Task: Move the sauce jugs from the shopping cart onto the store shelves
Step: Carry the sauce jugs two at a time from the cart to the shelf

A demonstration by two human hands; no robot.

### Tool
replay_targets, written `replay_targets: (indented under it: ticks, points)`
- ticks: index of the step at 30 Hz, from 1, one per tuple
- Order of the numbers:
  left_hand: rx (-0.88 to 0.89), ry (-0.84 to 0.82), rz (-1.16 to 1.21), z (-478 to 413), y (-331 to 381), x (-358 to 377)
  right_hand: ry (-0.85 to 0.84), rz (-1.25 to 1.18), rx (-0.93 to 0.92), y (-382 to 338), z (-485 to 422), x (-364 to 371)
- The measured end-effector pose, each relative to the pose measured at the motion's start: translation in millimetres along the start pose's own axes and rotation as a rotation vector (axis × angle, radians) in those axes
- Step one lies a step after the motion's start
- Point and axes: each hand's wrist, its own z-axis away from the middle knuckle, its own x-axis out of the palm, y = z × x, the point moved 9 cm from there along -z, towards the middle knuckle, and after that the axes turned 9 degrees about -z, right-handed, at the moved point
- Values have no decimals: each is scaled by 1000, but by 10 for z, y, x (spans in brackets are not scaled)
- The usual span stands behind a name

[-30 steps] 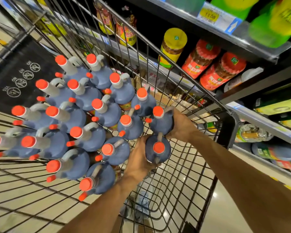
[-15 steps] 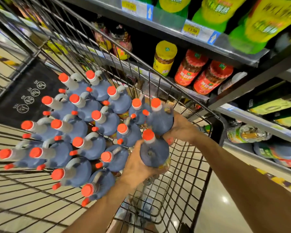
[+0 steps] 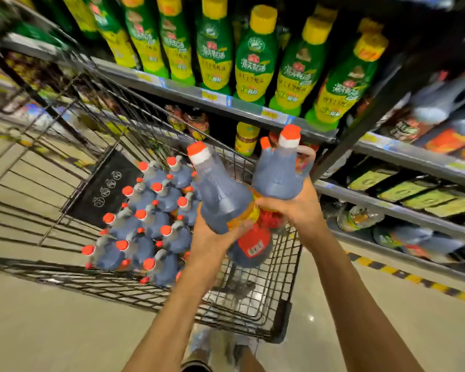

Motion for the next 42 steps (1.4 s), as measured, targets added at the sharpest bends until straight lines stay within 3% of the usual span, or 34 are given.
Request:
replay_targets:
  ticks: [4, 10, 19, 25, 42]
  points:
    - [67, -39, 74, 184, 596, 71, 100, 25, -121, -710, 384, -26]
    - [172, -229, 70, 404, 1505, 151, 281, 2, -253, -1550, 1054, -239]
    - [290, -577, 34, 895, 2258, 932, 476, -173, -373, -1833, 2088, -962]
    - [339, -804, -62, 1422, 2323, 1805, 616, -324, -398, -1795, 2805, -1727]
    - [264, -1214, -125, 3347, 1753, 4709, 1143, -265, -456, -1596, 5098, -4230]
